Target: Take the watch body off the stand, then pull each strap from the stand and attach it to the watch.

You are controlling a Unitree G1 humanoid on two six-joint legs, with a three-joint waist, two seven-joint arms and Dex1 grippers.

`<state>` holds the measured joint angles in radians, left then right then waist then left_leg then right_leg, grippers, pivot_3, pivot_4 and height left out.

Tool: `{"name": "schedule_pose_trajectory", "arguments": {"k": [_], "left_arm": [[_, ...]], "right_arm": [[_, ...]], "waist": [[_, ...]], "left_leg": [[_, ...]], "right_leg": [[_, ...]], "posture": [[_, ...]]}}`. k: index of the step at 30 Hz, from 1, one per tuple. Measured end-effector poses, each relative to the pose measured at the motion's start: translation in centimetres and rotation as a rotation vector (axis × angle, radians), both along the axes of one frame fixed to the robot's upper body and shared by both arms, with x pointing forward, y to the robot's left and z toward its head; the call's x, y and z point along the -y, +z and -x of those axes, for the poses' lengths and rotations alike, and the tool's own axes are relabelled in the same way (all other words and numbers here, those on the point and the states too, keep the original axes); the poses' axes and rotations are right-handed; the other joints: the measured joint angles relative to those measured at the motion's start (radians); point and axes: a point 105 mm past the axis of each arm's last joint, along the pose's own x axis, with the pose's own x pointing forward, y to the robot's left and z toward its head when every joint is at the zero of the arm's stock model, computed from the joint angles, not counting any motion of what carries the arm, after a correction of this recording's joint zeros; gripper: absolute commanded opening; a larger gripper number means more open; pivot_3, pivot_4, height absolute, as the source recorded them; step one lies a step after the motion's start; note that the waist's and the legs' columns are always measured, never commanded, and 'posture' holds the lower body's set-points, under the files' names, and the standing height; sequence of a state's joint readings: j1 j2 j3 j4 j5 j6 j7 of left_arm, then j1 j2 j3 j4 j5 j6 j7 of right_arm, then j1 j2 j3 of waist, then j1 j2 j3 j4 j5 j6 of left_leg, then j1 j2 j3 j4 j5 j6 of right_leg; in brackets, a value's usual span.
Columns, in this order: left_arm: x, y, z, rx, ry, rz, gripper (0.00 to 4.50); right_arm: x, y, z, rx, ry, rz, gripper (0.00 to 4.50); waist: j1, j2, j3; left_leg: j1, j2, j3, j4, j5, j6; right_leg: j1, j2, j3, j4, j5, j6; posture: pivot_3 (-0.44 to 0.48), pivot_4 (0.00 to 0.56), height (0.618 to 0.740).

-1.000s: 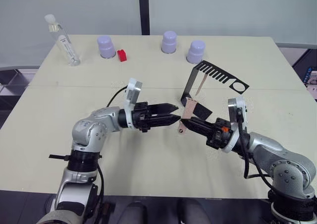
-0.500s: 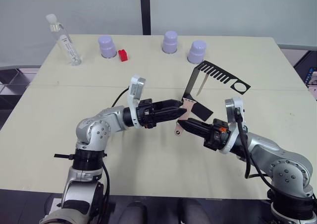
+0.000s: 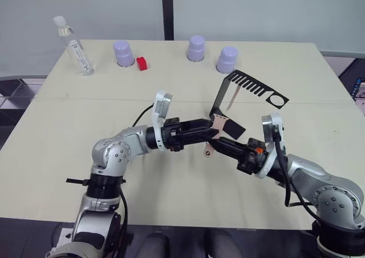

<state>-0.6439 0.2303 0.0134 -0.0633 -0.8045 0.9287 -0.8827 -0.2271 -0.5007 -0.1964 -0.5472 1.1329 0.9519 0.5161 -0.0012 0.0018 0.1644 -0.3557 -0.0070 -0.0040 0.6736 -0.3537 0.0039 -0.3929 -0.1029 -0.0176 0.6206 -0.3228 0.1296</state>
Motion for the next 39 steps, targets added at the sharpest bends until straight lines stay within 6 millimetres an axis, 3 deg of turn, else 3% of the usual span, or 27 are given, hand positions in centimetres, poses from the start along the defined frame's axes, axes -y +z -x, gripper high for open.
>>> {"name": "schedule_pose_trajectory", "arguments": {"k": [3, 39], "left_arm": [[0.03, 0.22, -0.01, 0.010, -0.001, 0.002, 1.29], [0.54, 0.27, 0.16, -0.019, -0.017, 0.009, 1.29]], "right_arm": [[0.04, 0.17, 0.03, 0.001, 0.008, 0.002, 0.00], [0.22, 0.25, 0.27, -0.037, 0.031, -0.024, 0.00]], "waist": [[0.000, 0.000, 0.000], [0.000, 0.000, 0.000]], "left_leg": [[0.000, 0.000, 0.000, 0.000, 0.000, 0.000], [0.000, 0.000, 0.000, -0.001, 0.000, 0.000]], "right_leg": [[0.000, 0.000, 0.000, 0.000, 0.000, 0.000], [0.000, 0.000, 0.000, -0.002, 0.000, 0.000]], "posture": [[0.000, 0.150, 0.740], [0.000, 0.150, 0.740]]}}
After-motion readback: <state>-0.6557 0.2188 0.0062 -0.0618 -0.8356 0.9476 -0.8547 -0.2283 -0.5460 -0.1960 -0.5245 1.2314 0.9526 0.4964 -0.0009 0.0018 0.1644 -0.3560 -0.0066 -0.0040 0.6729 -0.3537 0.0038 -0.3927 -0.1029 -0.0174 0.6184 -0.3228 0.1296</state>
